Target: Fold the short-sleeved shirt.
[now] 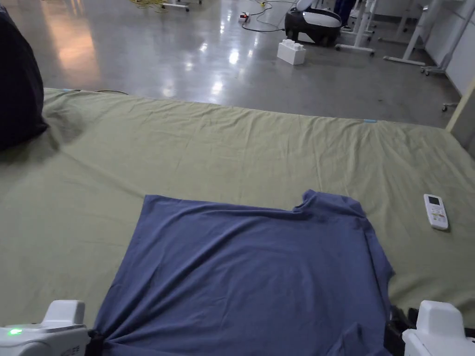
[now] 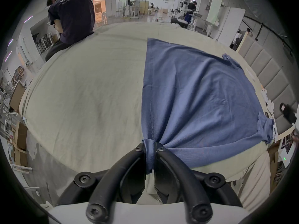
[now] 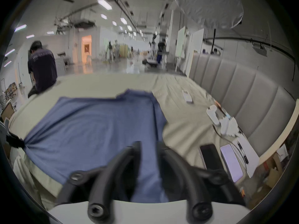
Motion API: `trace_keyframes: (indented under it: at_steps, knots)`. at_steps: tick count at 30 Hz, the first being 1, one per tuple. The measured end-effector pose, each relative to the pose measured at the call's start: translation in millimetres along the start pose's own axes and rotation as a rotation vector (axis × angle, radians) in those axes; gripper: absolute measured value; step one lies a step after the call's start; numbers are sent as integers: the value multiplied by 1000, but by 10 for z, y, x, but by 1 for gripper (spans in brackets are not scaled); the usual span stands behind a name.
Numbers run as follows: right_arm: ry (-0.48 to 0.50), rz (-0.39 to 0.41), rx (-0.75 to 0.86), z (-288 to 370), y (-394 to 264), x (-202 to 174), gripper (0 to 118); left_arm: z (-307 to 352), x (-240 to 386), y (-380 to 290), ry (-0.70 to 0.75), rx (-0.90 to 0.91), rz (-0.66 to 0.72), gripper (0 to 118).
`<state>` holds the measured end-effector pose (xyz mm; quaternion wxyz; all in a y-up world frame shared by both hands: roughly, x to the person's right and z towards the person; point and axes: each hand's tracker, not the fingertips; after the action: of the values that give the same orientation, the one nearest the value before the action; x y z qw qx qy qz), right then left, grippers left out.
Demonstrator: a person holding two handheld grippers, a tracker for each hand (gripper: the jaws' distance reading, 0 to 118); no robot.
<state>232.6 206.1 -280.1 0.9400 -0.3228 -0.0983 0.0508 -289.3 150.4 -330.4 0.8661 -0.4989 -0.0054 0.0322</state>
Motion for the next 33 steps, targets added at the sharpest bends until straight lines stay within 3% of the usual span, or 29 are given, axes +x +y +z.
trace_keyframes:
  at_steps: [2, 3, 12, 14, 15, 17, 20, 21, 25, 27, 33]
  knots:
    - [-10, -32, -121, -50, -116, 160, 61, 33, -6, 5, -2, 14, 7, 9]
    - [-15, -38, -184, -77, -174, 226, 70, 41, -7, 5, -2, 17, 5, 9]
    - [42, -126, -404, -373, -762, 405, 76, -45, 36, -21, 11, 7, -12, 9]
    - [49, -123, -412, -464, -815, 365, 68, -64, 36, -25, 11, 2, -13, 9]
    - [58, -127, -411, -500, -833, 351, 55, -72, 33, -29, 10, 0, -10, 9]
    - [84, -134, -403, -511, -808, 318, 46, -81, 36, -43, 7, -3, -6, 9]
    - [108, -59, -398, -523, -743, 280, 13, -86, 38, -45, 5, -8, -6, 9]
    - [99, -69, -398, -523, -724, 278, 8, -88, 39, -45, 4, -9, -5, 9]
    - [80, -2, -436, -500, -615, 295, 5, -76, 43, -38, -1, -5, -8, 9]
    - [45, 106, -436, -450, -566, 237, 5, -63, 42, -44, -12, 0, -3, 9]
    - [15, 126, -362, -245, -389, 141, 5, 18, 74, -31, -13, 47, -6, 9]
